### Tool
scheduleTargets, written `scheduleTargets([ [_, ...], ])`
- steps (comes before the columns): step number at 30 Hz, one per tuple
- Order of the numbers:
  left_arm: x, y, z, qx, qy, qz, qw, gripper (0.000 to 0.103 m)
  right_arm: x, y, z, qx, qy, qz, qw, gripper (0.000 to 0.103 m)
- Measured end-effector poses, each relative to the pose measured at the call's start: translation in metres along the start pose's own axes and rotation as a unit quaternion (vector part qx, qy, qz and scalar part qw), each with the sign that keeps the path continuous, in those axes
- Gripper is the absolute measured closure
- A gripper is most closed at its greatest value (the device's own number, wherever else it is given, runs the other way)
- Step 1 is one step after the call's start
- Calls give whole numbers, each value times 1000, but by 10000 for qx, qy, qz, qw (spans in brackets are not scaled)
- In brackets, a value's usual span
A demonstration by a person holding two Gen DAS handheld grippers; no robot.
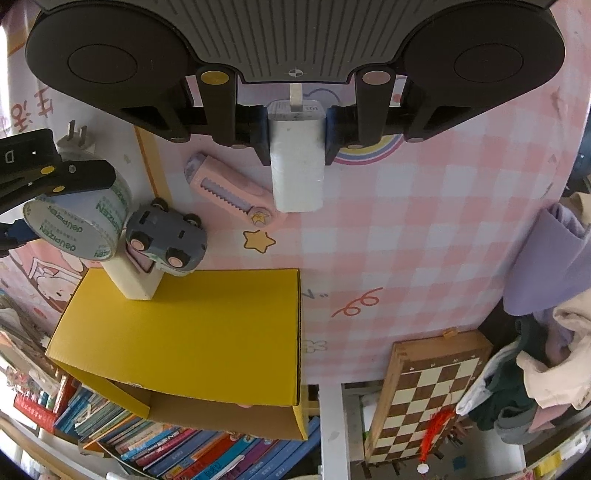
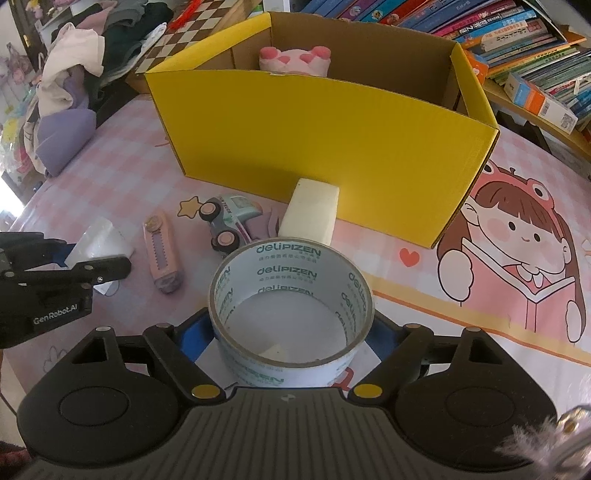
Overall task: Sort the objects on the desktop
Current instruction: 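Close left gripper on white charger while right gripper grasps clear tape roll, then lift charger with left gripper while right gripper carries tape roll over yellow box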
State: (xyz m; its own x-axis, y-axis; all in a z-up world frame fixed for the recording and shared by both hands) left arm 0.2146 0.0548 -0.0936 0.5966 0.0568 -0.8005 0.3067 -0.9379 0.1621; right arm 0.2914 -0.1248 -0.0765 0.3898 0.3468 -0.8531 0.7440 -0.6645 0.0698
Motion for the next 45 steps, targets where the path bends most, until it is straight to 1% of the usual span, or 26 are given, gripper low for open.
scheduleTargets([
  [5,-4,-5,1,-96,-45,102,9999,78,-5,-3,1,9,65,8,10000,19],
  [13,-20,-12,-1,-121,124,242,9996,78,-19,-3,3,193,230,136,9995,20],
  [21,-39,-8,1,70,301,509,9982,78,-39,-11,6,324,431,282,9981,20],
  [28,-51,-6,3,252,423,723,9962,78,-50,-22,12,330,485,392,9975,20],
  [35,-61,-9,5,346,507,823,9947,78,-58,-31,14,367,555,463,9967,20],
  [45,-76,-19,13,348,555,884,9939,78,-63,-53,11,207,606,399,9971,20],
])
Point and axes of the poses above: each gripper's, at about its wrist camera, not at the fingertips, and x roughly the way its jaws point, y to its right, z to its underside, the point moved 2 cm from there along x, roughly the way its jaws point, and after that the axes turned 15 degrees about -x, right-handed, at the moved point
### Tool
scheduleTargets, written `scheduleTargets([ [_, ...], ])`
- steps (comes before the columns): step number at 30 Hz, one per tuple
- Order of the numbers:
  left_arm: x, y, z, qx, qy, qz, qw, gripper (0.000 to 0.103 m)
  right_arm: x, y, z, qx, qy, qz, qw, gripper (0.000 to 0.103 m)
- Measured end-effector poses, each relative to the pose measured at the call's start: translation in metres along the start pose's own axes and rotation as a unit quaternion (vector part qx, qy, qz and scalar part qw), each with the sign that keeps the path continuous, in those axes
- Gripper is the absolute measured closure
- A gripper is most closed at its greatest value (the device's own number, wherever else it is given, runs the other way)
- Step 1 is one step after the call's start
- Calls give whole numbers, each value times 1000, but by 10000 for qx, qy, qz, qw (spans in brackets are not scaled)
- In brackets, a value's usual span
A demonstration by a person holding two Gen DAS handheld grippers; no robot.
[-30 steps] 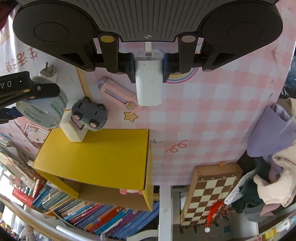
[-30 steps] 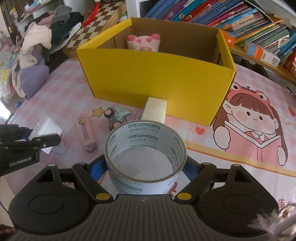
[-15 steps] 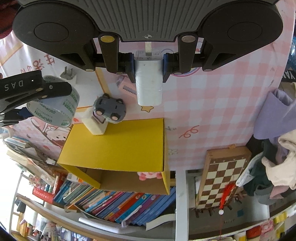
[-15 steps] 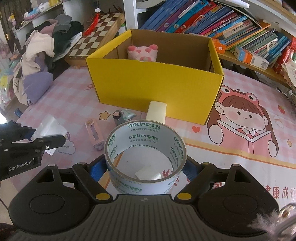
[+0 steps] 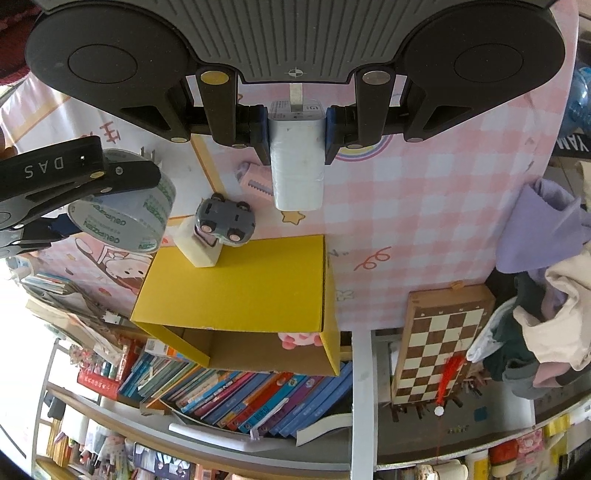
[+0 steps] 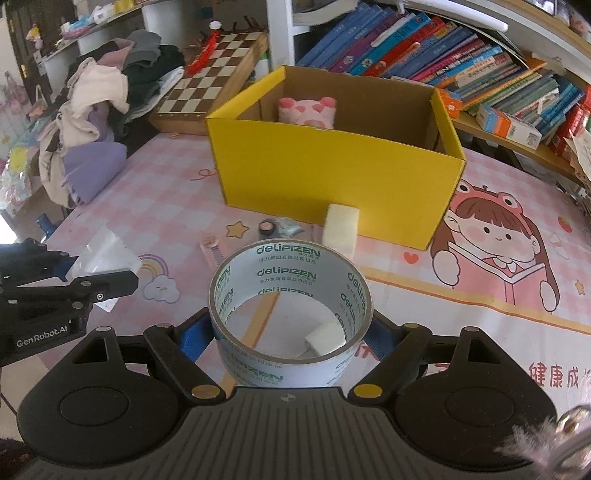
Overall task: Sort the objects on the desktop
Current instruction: 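Lift charger with left gripper while right gripper carries tape roll over yellow box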
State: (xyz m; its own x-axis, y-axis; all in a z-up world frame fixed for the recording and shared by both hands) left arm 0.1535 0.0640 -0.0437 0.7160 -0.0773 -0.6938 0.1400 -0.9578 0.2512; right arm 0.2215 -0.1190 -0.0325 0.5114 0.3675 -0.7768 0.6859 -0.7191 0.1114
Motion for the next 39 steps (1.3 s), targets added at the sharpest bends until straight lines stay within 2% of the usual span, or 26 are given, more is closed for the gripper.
scheduleTargets([
  [12,-8,-3,2,1,28,76,10000,78,-5,-9,1,-68,-4,20,10000,20],
  [26,2,19,-1,170,-53,277,9995,78,-12,15,11,200,-15,146,9997,20],
  [33,4,30,-18,241,70,359,9990,78,-15,34,5,255,99,196,9994,20],
  [39,5,46,-41,346,313,438,9979,78,-22,53,-12,237,361,211,9988,20],
])
Point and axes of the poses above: each gripper's, at about its wrist camera, not at the fingertips, and x roughly the way its jaws point, y to its right, z to its underside, the point moved 2 cm from there along x, roughly the way its jaws point, and after that the axes turned 15 degrees about -x, right-handed, at the moved point
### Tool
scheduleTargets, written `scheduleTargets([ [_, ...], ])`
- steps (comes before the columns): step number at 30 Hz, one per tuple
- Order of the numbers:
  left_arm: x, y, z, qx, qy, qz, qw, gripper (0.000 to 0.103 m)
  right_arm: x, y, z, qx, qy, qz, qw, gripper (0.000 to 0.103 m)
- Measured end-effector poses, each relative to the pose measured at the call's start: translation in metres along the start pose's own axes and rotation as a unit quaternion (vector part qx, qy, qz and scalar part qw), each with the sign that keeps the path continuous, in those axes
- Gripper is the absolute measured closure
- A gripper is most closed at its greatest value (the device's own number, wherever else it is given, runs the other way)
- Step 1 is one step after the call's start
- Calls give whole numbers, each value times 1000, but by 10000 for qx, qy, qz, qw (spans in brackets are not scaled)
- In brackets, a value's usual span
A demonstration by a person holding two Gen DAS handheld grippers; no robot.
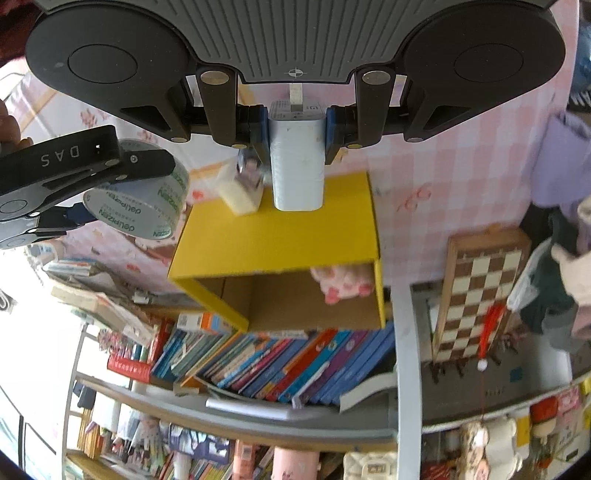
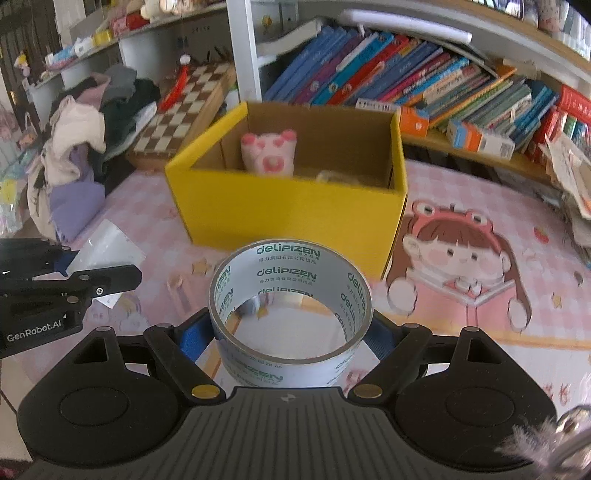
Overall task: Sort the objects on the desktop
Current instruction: 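Lift charger with left gripper while right gripper carries tape roll over yellow box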
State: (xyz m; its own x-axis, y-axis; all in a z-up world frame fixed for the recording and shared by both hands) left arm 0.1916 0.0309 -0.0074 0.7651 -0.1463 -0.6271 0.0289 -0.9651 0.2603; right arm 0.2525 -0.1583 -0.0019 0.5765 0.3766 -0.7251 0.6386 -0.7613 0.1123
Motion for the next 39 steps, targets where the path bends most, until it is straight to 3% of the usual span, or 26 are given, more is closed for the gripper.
scheduleTargets([
  [13,15,21,-49,235,380,69,9990,78,-5,42,-54,-381,695,181,9967,20],
  [22,38,26,-85,381,561,-46,9977,78,14,68,-96,-611,1021,223,9926,20],
  [32,76,25,-111,487,392,-210,9978,78,55,85,-128,-1061,874,83,9905,20],
  [39,110,20,-113,493,-23,-291,9984,78,96,90,-138,-1425,525,-18,9884,20],
])
Point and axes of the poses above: each gripper's, at about its wrist camera, not at the fingertips, and x roughly the way its jaws point, y to its right, z to its underside, the point moved 2 cm from there along x, roughly the way its jaws point, and after that the axes turned 15 degrees about -x, right-handed, at the moved point
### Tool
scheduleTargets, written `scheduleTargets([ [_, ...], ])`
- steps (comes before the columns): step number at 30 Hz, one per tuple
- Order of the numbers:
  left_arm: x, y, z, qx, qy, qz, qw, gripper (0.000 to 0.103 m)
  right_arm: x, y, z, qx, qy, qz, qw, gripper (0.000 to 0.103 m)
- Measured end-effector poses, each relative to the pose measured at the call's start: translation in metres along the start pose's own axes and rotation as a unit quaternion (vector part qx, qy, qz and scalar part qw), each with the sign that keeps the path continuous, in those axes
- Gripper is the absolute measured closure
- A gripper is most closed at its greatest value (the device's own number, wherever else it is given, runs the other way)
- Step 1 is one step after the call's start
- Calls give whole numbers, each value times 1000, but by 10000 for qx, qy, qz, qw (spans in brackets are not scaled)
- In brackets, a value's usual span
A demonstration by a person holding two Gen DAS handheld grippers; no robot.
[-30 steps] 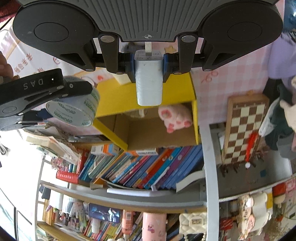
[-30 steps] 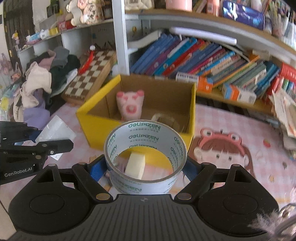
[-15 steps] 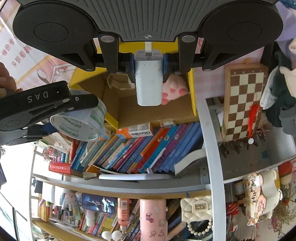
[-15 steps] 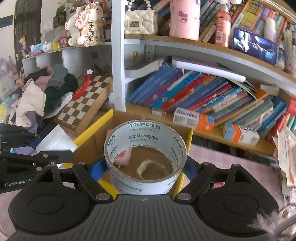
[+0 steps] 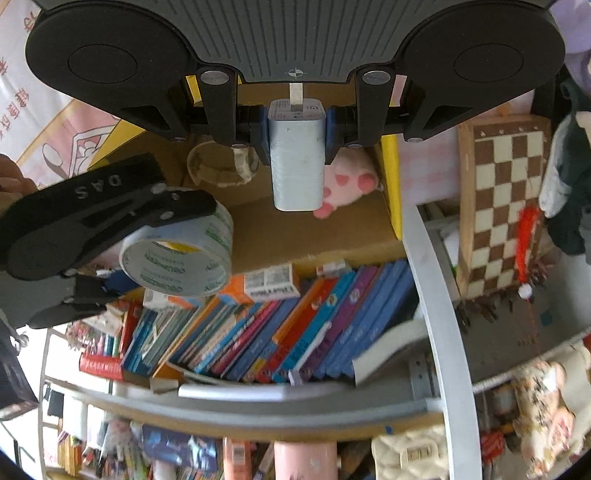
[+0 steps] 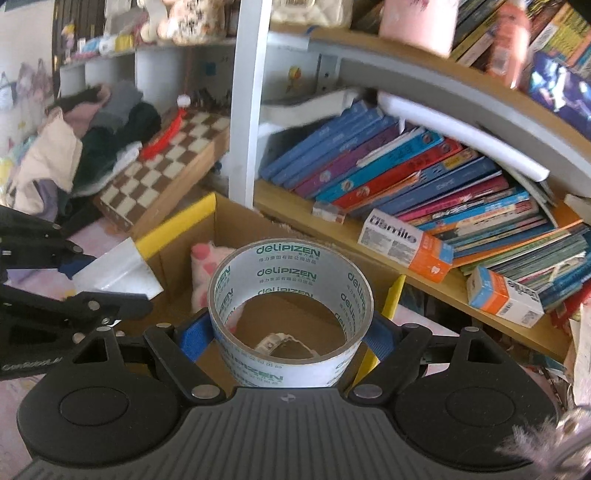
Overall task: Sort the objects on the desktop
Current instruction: 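Lift charger with left gripper while right gripper carries tape roll over yellow box, then lower charger into yellow box and open left gripper while right releases tape inside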
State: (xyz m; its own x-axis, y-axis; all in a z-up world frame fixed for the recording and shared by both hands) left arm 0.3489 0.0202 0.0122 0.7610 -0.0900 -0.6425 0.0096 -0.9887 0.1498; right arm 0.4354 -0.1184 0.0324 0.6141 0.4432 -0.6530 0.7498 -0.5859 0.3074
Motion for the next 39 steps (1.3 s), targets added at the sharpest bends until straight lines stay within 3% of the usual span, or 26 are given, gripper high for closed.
scheduleTargets([
  [12,43,-6,5,-20,-528,-78,9986,78,63,3,-5,-652,-454,-170,9967,19],
  [20,62,-5,9,61,-854,-69,9963,78,102,-6,-9,-1236,-1012,-311,9867,19],
  [33,79,-1,9,143,-1143,-40,9933,78,129,-16,-12,-1439,-1354,-613,9784,19],
  [39,80,-1,9,199,-1100,-53,9937,79,131,-16,-12,-1426,-1391,-677,9776,19],
])
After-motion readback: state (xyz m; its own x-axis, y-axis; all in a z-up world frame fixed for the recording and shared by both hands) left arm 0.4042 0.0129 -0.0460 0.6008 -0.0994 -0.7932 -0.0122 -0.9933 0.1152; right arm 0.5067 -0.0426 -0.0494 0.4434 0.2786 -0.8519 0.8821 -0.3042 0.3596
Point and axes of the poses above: each gripper's, at about its wrist camera, not at the fingertips, and x roughly the way its jaws point, y to its right, z to its underside, the point moved 2 cm from there along x, roughly the way its jaws point, and after that the axes turned 15 degrees about -x, right-handed, at the moved point
